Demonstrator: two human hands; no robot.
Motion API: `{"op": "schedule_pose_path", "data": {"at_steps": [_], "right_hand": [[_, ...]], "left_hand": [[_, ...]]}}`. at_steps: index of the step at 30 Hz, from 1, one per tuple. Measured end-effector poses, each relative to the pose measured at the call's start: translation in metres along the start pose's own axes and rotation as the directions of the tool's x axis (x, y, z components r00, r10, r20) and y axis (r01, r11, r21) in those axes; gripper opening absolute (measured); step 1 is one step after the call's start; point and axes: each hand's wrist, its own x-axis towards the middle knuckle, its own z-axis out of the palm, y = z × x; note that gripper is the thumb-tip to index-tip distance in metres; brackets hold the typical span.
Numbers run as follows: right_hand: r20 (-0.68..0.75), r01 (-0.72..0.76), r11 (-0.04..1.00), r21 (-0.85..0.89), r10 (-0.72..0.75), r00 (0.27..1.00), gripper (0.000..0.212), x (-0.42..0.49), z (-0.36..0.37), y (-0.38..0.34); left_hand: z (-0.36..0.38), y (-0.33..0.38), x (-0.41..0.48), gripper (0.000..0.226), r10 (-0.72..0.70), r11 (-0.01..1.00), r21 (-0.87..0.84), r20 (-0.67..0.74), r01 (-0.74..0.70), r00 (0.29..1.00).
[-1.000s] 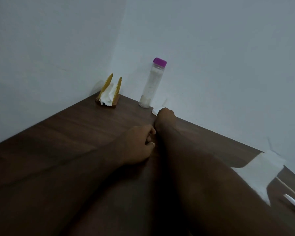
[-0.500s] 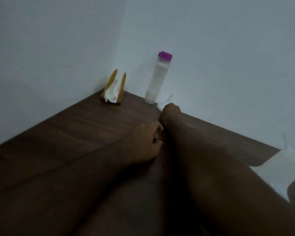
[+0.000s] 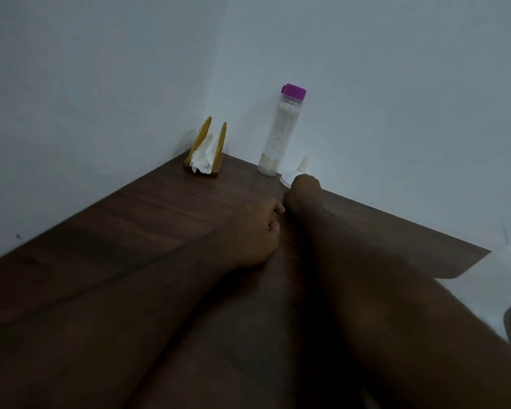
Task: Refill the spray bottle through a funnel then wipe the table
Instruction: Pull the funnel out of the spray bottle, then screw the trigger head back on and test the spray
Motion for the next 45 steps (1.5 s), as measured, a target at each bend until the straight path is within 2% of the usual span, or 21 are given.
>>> {"op": "schedule_pose_path", "data": {"at_steps": [2, 6, 8, 10, 12, 13, 16, 18, 22, 26, 28, 30, 33, 35, 38, 41, 45], "right_hand": [[-0.015, -0.011, 1.0, 0.025, 0.011, 1.0, 0.022, -0.003, 0.002, -0.002], [0.08, 0.006, 0.987, 0.158, -0.019, 0.997, 0.024, -0.008, -0.001, -0.004], [0.031, -0.004, 0.975, 0.22, -0.003, 1.0, 0.022, -0.021, -0.01, -0.011], [-0.058, 0.015, 0.978, 0.206, -0.003, 0.998, 0.013, -0.049, -0.027, -0.016], [-0.104, 0.031, 0.964, 0.264, -0.003, 0.995, 0.018, -0.073, -0.043, -0.018], [-0.084, 0.036, 0.955, 0.294, -0.012, 0.996, 0.021, -0.086, -0.055, -0.019], [-0.101, 0.128, 0.925, 0.357, -0.098, 0.99, 0.019, -0.129, -0.093, -0.017], [-0.124, 0.211, 0.912, 0.351, -0.179, 0.976, 0.015, -0.163, -0.122, -0.007], [-0.186, 0.321, 0.832, 0.452, -0.264, 0.946, 0.014, -0.226, -0.186, 0.031], [-0.272, 0.345, 0.741, 0.576, -0.224, 0.936, 0.017, -0.268, -0.237, 0.091], [-0.286, 0.327, 0.697, 0.638, -0.18, 0.941, 0.017, -0.278, -0.253, 0.122], [-0.289, 0.297, 0.695, 0.655, -0.133, 0.948, 0.014, -0.28, -0.259, 0.157], [-0.233, 0.183, 0.72, 0.669, -0.031, 0.972, 0.012, -0.272, -0.247, 0.211], [-0.189, 0.074, 0.791, 0.607, 0.054, 0.981, 0.01, -0.261, -0.228, 0.249], [-0.138, -0.123, 0.901, 0.416, 0.196, 0.971, 0.025, -0.246, -0.198, 0.303], [-0.069, -0.272, 0.917, 0.29, 0.304, 0.95, 0.014, -0.231, -0.181, 0.341], [0.039, -0.364, 0.884, 0.294, 0.37, 0.928, 0.022, -0.222, -0.164, 0.361]], "left_hand": [[0.001, -0.004, 0.002, 0.035, -0.029, 1.0, -0.009, -0.008, 0.029, 1.0], [-0.001, 0.001, 0.002, 0.036, -0.067, 0.997, -0.026, 0.018, 0.068, 0.998], [-0.006, 0.004, -0.003, 0.037, -0.074, 0.997, -0.005, -0.006, 0.074, 0.997], [-0.011, 0.011, -0.01, 0.042, -0.087, 0.995, 0.036, -0.039, 0.088, 0.995], [-0.013, 0.019, -0.02, 0.046, -0.089, 0.993, 0.069, -0.068, 0.093, 0.994], [-0.014, 0.026, -0.026, 0.044, -0.075, 0.992, 0.095, -0.083, 0.083, 0.994], [-0.014, 0.053, -0.045, 0.025, 0.044, 0.983, 0.182, -0.159, -0.015, 0.986], [-0.012, 0.074, -0.055, 0.009, 0.16, 0.98, 0.158, -0.254, -0.122, 0.954], [0.001, 0.135, -0.078, 0.02, 0.296, 0.953, 0.06, -0.41, -0.298, 0.863], [0.025, 0.207, -0.088, 0.024, 0.375, 0.897, -0.068, -0.408, -0.437, 0.833], [0.041, 0.237, -0.09, 0.019, 0.385, 0.878, -0.138, -0.366, -0.458, 0.847], [0.066, 0.257, -0.089, 0.009, 0.388, 0.878, -0.177, -0.278, -0.444, 0.879], [0.108, 0.268, -0.085, 0.011, 0.414, 0.894, -0.122, -0.143, -0.431, 0.899], [0.136, 0.268, -0.081, 0.017, 0.412, 0.902, -0.122, -0.047, -0.414, 0.91], [0.17, 0.258, -0.073, 0.023, 0.356, 0.934, -0.069, 0.065, -0.352, 0.932], [0.193, 0.247, -0.061, 0.025, 0.268, 0.963, -0.018, 0.144, -0.269, 0.952], [0.207, 0.233, -0.049, 0.026, 0.179, 0.983, -0.005, 0.189, -0.181, 0.966]]}}
